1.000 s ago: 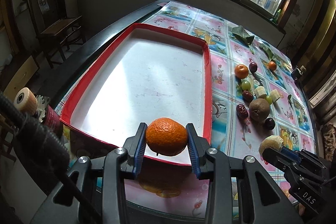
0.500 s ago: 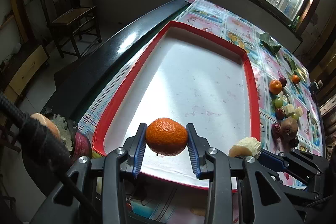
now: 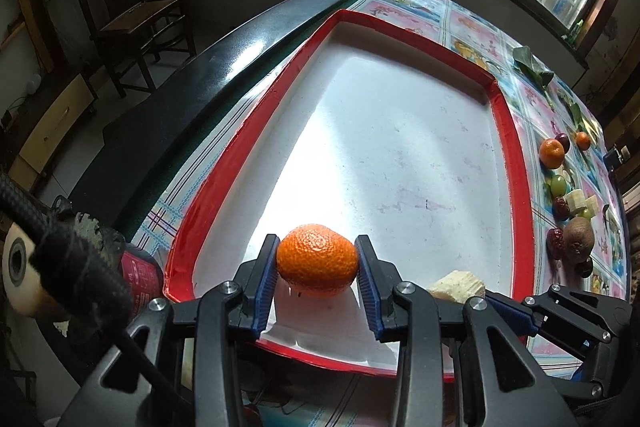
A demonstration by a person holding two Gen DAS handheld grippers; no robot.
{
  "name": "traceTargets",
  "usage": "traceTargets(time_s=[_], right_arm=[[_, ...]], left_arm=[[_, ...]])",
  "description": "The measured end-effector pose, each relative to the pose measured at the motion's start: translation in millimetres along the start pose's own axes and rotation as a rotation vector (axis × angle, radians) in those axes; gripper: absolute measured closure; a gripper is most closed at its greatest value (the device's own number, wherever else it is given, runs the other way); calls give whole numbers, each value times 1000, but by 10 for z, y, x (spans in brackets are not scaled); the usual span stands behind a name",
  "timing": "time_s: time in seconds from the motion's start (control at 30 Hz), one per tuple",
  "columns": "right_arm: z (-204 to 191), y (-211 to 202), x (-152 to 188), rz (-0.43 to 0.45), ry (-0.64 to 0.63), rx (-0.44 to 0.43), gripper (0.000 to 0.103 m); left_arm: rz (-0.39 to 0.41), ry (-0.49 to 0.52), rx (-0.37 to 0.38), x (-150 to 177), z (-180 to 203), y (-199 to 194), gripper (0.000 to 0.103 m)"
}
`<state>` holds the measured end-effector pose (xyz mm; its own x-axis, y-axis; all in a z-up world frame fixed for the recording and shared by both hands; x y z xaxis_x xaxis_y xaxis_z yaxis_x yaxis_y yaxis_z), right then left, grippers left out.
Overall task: Organize fruits
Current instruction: 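Carry the orange into the red-rimmed tray with the left tool while the right tool places the banana chunk there, then grasp the red date with the left tool while the right tool grasps the dark plum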
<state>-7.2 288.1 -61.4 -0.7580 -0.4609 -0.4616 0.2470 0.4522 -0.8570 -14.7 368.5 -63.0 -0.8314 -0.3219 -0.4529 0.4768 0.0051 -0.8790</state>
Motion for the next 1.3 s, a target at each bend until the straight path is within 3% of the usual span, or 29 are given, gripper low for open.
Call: traceTargets(time_s=[0.1,0.17,0.23,0.47,0.7,0.97,1.3], right_arm=[[11,-10,9,-6,4,-2,73],[27,-43,25,2,6,-5,56],[28,-105,43,18,12,-16,52],[227,-561,175,108,77,-36,52],[771,-933,514,156,207,23,52],[1296,-1130,868,170,342,72,52],[1703,-1303,1125,202,432,108,52]], left_arm=[[20,-14,3,-28,-33,-82,62],[37,-20,9,-51,-35,-164,59],[54,-23,7,-77,-29,-243,57],[79,-2,20,-55,167,-405,56],[65,48,75,40,595,-444,54],[33,153,136,210,1166,-455,51],[-4,221,155,388,1552,-404,51]])
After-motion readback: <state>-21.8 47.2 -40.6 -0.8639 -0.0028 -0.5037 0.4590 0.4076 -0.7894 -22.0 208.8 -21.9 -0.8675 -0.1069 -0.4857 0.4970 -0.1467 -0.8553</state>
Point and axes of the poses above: each gripper's, at about its wrist camera, not at the fingertips, and y roughly the way its jaws point, z to its right, x to its underside, the point moved 8 cm from there along y, roughly the way its jaws point, and after that the axes turned 1 degree about -z, right-handed, at the moved point
